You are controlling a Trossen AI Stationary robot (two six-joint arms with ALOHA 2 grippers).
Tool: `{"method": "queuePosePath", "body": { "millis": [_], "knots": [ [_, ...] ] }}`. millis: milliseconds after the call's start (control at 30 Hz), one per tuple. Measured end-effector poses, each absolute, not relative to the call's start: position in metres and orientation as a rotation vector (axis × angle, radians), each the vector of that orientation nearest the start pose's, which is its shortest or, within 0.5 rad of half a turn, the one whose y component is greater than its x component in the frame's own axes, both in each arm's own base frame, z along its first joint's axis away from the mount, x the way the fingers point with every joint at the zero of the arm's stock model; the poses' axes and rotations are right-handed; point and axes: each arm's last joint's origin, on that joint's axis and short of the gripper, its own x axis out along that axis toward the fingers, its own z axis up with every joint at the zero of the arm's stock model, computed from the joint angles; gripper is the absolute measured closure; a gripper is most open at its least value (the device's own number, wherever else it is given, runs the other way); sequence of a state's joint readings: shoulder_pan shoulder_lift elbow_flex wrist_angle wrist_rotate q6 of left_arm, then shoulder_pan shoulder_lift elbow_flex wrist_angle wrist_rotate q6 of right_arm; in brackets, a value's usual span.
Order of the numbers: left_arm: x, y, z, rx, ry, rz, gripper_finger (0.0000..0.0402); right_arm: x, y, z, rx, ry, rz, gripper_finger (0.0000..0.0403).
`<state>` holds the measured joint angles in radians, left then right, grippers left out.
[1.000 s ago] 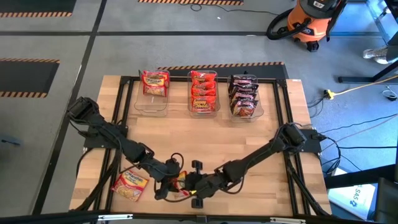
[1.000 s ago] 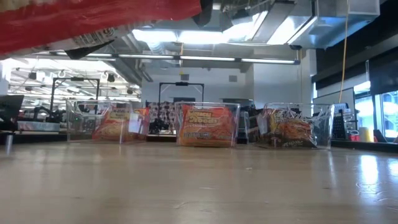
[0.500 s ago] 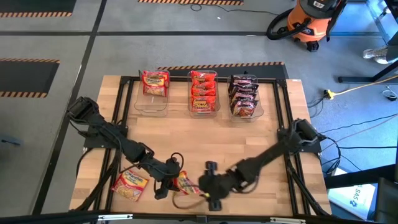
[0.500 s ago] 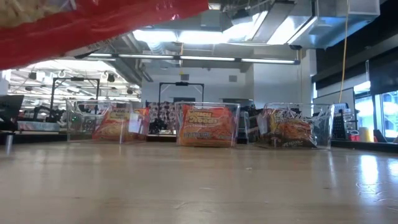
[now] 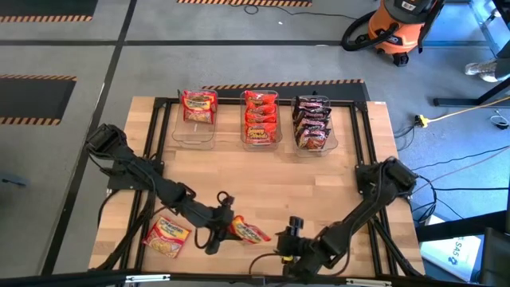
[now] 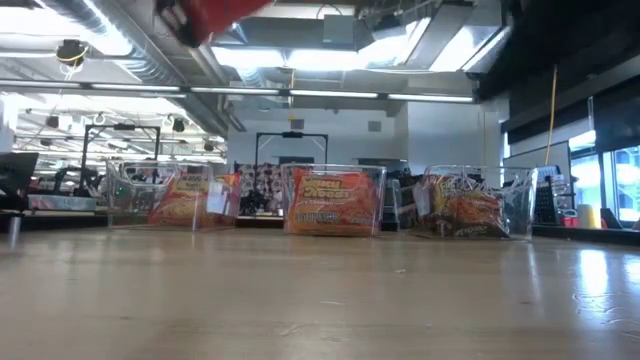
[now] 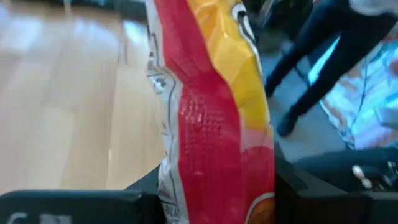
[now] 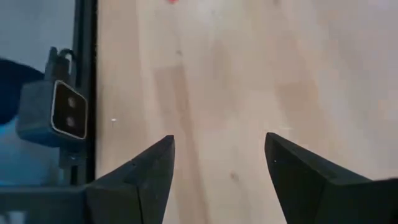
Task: Sort Maruchan noodles
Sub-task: Put the red noodle pack into the left transparent bin
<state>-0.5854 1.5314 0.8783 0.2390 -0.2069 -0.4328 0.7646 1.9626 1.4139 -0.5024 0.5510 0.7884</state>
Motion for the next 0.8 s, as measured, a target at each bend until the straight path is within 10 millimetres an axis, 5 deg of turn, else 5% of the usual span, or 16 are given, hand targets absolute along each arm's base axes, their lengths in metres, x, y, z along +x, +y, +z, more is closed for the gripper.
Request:
{"method": "queuePosePath", "body": {
  "millis": [267, 433, 800],
  "knots": [
    [0.28, -0.18, 0.24, -0.219, 0.316, -0.315, 0.0275, 0.298, 0.266, 0.145, 0.384, 0.458, 0.057, 0.0188],
    [0.281, -0.179, 0.241, -0.192, 0.288, -0.295, 0.0274, 0.296, 0.26, 0.153, 0.508, 0.228, 0.075, 0.0189],
    [0.291, -0.178, 0.242, -0.188, 0.183, -0.26, 0.0274, 0.314, 0.244, 0.167, 0.383, 0.127, -0.01, 0.0189]
  ]
}}
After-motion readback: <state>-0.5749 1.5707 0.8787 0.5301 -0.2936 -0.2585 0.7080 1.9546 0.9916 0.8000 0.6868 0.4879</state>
